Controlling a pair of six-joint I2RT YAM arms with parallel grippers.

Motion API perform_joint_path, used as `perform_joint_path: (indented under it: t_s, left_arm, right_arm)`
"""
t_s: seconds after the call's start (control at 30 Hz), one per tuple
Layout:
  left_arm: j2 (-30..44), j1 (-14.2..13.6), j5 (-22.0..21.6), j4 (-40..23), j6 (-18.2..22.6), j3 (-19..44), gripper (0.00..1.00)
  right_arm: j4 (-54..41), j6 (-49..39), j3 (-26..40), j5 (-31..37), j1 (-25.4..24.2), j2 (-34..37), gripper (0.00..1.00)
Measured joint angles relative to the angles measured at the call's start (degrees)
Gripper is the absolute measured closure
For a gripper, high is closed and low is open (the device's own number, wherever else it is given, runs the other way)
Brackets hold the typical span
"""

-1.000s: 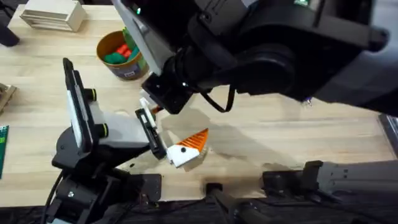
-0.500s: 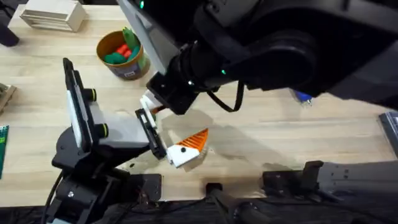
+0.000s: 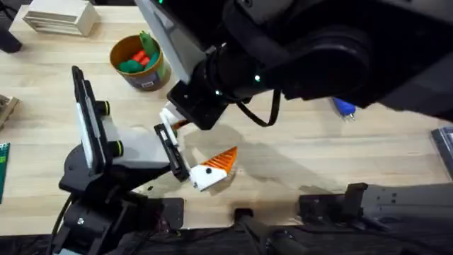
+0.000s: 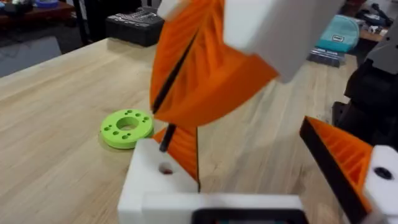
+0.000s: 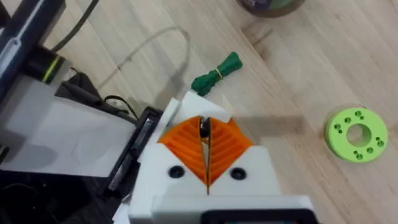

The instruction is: Pick up the gripper from the table and insert it into the empty holder that is missing its gripper. Then pick up a screw, insert it into the mounting hole, and use the screwdriver to tighten it. Finally, clean up the table by picking up the vegetable and placing it into the bucket.

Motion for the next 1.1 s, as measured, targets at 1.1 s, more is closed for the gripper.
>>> perform_joint_path:
  t_s: [1.1]
  left_arm:
    - [0.04,0.02,0.0,-0.07,-0.48,0.0,0.014]
  right_arm:
    - [0.0,-0.31,0.79,-1.95,0.0,3.06,0.994]
